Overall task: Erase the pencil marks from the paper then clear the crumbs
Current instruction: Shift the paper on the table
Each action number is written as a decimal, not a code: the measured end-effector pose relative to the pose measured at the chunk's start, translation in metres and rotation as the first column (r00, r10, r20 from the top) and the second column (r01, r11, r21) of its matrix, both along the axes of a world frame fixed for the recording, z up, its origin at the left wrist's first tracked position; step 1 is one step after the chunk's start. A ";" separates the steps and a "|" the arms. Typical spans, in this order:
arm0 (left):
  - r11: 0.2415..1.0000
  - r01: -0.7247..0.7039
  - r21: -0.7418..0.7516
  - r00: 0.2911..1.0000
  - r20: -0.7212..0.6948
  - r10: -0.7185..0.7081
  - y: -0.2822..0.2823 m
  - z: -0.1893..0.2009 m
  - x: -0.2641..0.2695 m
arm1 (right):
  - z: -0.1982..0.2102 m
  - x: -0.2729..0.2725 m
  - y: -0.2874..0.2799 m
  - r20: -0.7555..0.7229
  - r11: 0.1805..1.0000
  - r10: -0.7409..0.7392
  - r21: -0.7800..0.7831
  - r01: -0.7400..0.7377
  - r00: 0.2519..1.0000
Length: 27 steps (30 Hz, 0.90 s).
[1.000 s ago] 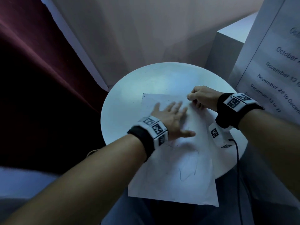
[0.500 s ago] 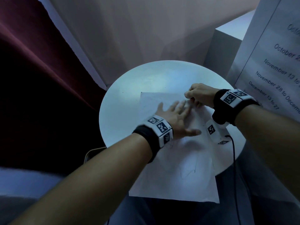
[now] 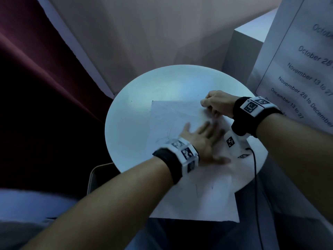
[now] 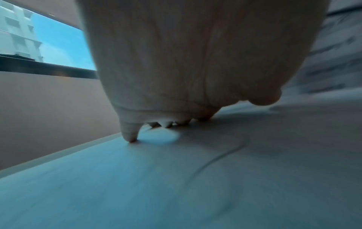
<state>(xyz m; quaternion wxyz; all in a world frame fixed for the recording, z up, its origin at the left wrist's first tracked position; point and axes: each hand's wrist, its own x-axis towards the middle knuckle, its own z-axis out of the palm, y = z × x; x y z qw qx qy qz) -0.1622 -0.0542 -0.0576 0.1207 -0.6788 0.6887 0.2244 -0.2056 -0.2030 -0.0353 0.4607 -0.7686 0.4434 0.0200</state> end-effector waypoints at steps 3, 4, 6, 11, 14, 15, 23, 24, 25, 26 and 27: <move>0.941 -0.335 0.046 0.940 0.086 0.330 -0.009 0.001 0.053 | 0.000 0.000 0.001 0.007 1.000 -0.001 0.006 0.001 1.000; 0.907 -0.417 0.047 0.904 0.120 0.410 -0.011 0.004 0.065 | 0.000 0.000 0.001 0.004 1.000 -0.001 0.004 0.001 1.000; 0.916 -0.401 0.014 0.909 0.132 0.396 -0.010 0.008 0.068 | 0.000 0.001 -0.001 -0.004 1.000 0.006 0.001 -0.006 1.000; 1.000 0.018 -0.008 1.000 -0.005 -0.018 -0.006 0.007 0.014 | -0.002 0.001 -0.004 0.022 1.000 0.010 0.000 -0.010 1.000; 0.974 -0.222 0.049 0.974 0.048 0.220 -0.008 0.003 0.049 | -0.006 -0.001 -0.005 0.035 1.000 0.001 -0.006 -0.001 0.999; 0.943 -0.327 0.060 0.943 0.081 0.322 -0.005 0.004 0.067 | -0.008 -0.001 -0.005 0.037 1.000 -0.001 -0.013 0.002 0.999; 0.977 -0.197 -0.077 0.979 -0.059 0.193 0.052 0.010 0.137 | -0.013 -0.002 -0.009 0.053 0.996 -0.004 -0.085 0.008 0.999; 0.983 -0.176 -0.059 0.984 -0.024 0.175 0.053 0.006 0.138 | -0.011 -0.001 -0.006 0.055 0.995 0.001 -0.101 0.004 0.998; 0.986 -0.161 -0.046 0.987 0.008 0.161 0.054 0.004 0.139 | -0.008 0.002 -0.002 0.062 0.989 0.017 -0.150 -0.007 0.998; 0.987 -0.159 -0.028 0.987 0.023 0.160 0.054 0.002 0.139 | -0.005 0.005 0.006 0.071 0.974 0.054 -0.223 -0.036 0.996; 0.986 -0.169 -0.011 0.985 0.020 0.169 0.054 0.001 0.139 | -0.002 0.010 0.018 0.078 0.951 0.114 -0.298 -0.086 0.990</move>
